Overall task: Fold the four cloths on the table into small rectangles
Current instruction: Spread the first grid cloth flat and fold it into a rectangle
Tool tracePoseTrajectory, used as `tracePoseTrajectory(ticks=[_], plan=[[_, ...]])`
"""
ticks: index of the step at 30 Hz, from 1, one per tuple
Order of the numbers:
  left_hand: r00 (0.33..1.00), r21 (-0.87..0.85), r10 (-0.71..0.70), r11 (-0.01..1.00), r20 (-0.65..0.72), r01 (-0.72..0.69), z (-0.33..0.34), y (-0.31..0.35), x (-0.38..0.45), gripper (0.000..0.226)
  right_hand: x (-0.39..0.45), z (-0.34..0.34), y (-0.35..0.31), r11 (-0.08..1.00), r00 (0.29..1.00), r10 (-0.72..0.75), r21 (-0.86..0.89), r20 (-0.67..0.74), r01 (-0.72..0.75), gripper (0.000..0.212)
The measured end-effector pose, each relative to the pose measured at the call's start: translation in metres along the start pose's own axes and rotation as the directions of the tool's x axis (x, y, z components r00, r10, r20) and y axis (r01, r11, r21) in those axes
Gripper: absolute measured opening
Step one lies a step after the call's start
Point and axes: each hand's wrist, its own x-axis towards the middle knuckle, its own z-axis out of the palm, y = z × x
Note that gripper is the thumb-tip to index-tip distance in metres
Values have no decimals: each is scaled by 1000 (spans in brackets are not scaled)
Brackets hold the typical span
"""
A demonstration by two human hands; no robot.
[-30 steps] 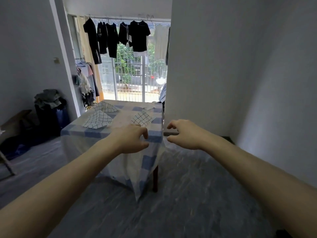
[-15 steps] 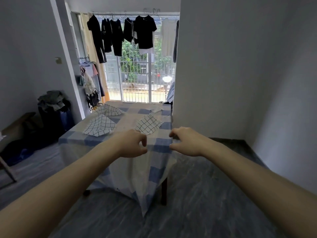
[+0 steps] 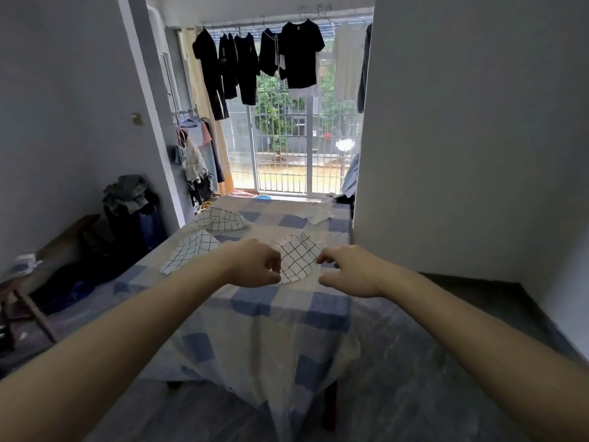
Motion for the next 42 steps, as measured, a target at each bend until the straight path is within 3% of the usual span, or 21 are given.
tracePoseTrajectory(ticks=[8, 13, 25, 30, 35, 42], plan=[[993, 107, -96, 990, 69, 88, -2, -44, 86, 31, 75, 10, 51, 997, 999, 22, 79, 38, -25, 48], [988, 65, -88, 995, 124, 80, 3, -78, 147, 31, 133, 24, 74, 994, 997, 46, 94, 61, -51, 49], [989, 38, -62, 998, 132, 57, -12, -216, 356, 35, 360, 10, 117, 993, 995, 92, 66, 47, -95, 44], [970, -18, -54, 998, 236, 60, 31, -248, 435, 35, 425, 35, 141, 986, 985, 144, 71, 94, -151, 41], [897, -38, -14, 999, 441, 35, 90, -255, 480, 37, 459, 61, 174, 965, 951, 216, 102, 221, -243, 41], [822, -212, -19, 963, 569, 168, 164, -265, 496, 34, 473, 104, 216, 906, 913, 281, 233, 295, -354, 41]])
